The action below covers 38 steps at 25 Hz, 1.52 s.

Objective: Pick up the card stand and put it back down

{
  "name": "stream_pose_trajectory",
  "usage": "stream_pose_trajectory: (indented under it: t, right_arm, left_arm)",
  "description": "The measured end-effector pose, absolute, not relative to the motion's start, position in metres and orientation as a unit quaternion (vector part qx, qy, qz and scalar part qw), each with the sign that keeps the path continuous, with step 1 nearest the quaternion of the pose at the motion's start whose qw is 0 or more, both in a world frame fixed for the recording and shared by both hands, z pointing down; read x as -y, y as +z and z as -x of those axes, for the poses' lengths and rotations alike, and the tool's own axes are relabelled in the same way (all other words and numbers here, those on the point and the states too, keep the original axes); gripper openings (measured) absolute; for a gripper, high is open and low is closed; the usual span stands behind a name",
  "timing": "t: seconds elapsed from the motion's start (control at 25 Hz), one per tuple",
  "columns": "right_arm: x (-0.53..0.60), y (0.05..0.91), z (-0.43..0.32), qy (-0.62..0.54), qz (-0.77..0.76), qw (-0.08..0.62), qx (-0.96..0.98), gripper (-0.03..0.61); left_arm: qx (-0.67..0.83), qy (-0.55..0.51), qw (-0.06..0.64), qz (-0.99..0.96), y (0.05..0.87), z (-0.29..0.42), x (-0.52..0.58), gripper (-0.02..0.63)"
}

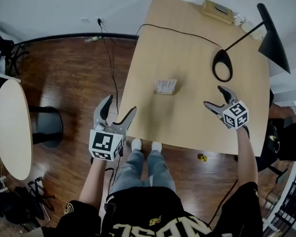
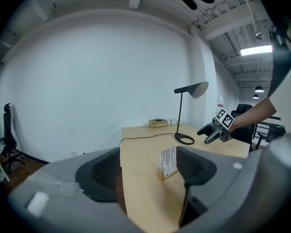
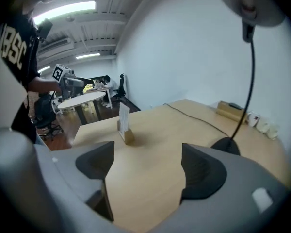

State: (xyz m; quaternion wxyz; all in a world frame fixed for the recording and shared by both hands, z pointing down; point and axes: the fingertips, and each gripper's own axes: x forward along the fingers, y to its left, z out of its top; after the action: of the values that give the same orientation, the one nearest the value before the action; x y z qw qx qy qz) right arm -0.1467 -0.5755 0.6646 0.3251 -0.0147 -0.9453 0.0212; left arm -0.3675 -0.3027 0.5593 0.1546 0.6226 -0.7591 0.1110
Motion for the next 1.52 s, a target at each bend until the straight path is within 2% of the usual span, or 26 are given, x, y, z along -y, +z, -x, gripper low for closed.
stream_pose_trajectory:
  t: [0.44, 0.52, 0.6, 0.72, 0.76, 0.8, 0.96, 1.16, 1.52]
  right_arm:
    - [0.478, 0.773, 0.307, 0.057, 0.183, 0.322, 0.927, 0.423]
    - [0.467, 0.783, 0.319, 0.028, 0.195, 0.337, 0.921, 0.386]
    - [0.465, 0.788, 0.322, -0.006, 0.196, 0.353, 0.915, 0.303]
    - [0.462, 0.786, 0.324, -0.007, 0.192, 0.351, 0.916, 0.252]
    - [0.460, 0.786, 0.327, -0.005, 0.191, 0.351, 0.917, 0.194]
    - [0.458, 0.785, 0.329, -0.005, 0.192, 0.350, 0.917, 0.168]
    - [0.445, 0.782, 0.329, -0.006, 0.199, 0.349, 0.916, 0.148]
    - [0.446, 0.728, 0.324, -0.001, 0.152, 0.315, 0.937, 0.146]
    - [0.444, 0.521, 0.296, -0.028, 0.001, 0.193, 0.981, 0.146]
  left_arm:
    - [0.761, 0.094, 0.206, -0.608, 0.610, 0.386, 0.308, 0.365]
    - [0.765, 0.095, 0.211, -0.601, 0.614, 0.394, 0.303, 0.365]
    - [0.769, 0.094, 0.213, -0.596, 0.616, 0.399, 0.297, 0.365]
    - [0.768, 0.096, 0.216, -0.595, 0.619, 0.403, 0.290, 0.365]
    - [0.768, 0.097, 0.217, -0.595, 0.620, 0.403, 0.289, 0.365]
    - [0.768, 0.096, 0.218, -0.595, 0.621, 0.403, 0.289, 0.365]
    - [0.764, 0.094, 0.214, -0.602, 0.617, 0.398, 0.290, 0.365]
    - [0.767, 0.081, 0.189, -0.608, 0.590, 0.400, 0.289, 0.365]
    - [0.785, 0.056, 0.085, -0.611, 0.479, 0.409, 0.291, 0.364]
